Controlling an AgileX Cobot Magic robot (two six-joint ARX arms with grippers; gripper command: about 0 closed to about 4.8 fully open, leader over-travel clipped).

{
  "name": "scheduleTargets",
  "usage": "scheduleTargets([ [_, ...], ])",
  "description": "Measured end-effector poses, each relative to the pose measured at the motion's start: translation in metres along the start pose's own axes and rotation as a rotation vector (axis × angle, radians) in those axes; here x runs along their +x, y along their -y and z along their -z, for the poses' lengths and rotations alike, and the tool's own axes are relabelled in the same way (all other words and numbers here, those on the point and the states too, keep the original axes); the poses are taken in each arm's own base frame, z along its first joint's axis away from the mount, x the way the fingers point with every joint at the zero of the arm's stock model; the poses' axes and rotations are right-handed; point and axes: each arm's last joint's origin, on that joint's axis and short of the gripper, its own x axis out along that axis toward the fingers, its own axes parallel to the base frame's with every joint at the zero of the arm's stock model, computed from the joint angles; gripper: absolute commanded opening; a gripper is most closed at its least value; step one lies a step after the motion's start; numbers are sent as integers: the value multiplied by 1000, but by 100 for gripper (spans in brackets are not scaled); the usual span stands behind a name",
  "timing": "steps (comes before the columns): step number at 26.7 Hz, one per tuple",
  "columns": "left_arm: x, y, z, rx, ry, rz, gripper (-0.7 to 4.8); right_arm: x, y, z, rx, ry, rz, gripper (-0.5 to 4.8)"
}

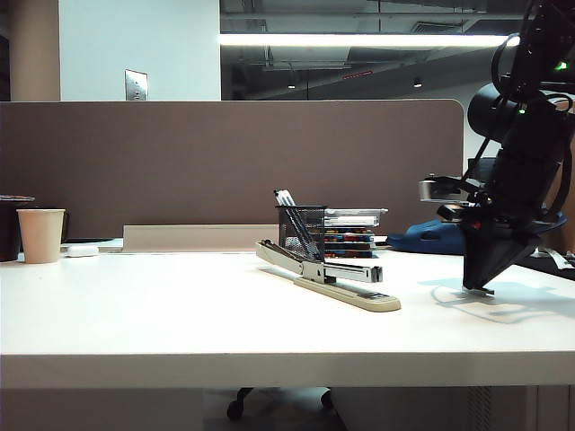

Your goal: Pick up a set of staples and put them into the open stapler.

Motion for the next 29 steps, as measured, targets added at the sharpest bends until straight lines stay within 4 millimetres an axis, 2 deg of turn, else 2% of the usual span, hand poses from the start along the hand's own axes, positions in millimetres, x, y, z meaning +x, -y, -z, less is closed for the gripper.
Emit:
scheduleTargets([
  [4,0,0,0,0,0,0,-6,-13,2,-17,-7,41,8,35],
  [9,0,0,0,0,0,0,-6,-24,2,-27,-4,45,4,35],
  [13,0,0,0,0,0,0,-6,-28,-4,-31,-1,53,-101,35],
  [16,0,0,0,0,0,0,-6,-27,-15,-33,-20,51,-159,35],
  [18,0,0,0,0,1,0,-6,-25,-33,-36,-58,48,-214,35],
  [20,0,0,0,0,0,0,-6,-24,-43,-37,-79,48,-239,35],
  [29,0,0,0,1,1,0,-6,-22,-75,-43,-154,70,-327,35],
])
